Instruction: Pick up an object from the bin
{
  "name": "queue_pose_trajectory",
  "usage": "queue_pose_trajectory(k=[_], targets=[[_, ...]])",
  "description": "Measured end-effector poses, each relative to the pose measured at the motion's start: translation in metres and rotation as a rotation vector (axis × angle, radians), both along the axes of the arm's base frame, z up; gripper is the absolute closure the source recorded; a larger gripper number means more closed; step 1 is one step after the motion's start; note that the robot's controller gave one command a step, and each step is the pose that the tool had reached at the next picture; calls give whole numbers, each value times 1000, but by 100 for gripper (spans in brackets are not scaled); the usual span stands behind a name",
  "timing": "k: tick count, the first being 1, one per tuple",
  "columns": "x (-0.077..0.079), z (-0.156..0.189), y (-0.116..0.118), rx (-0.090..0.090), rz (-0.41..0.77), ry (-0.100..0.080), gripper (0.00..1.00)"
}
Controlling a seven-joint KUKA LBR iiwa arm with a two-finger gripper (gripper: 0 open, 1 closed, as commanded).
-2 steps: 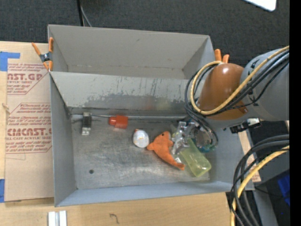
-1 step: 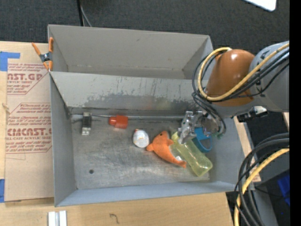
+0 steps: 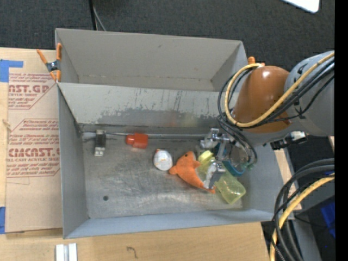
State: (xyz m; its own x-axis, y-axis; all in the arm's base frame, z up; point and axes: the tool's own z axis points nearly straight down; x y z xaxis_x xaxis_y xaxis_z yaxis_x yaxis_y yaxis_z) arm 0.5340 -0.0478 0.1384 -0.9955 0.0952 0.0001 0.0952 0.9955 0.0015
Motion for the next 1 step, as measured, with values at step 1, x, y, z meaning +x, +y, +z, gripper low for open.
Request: queue_pose_trajectory(k=[1], targets=[[0,0,0,0,0,-1,0]])
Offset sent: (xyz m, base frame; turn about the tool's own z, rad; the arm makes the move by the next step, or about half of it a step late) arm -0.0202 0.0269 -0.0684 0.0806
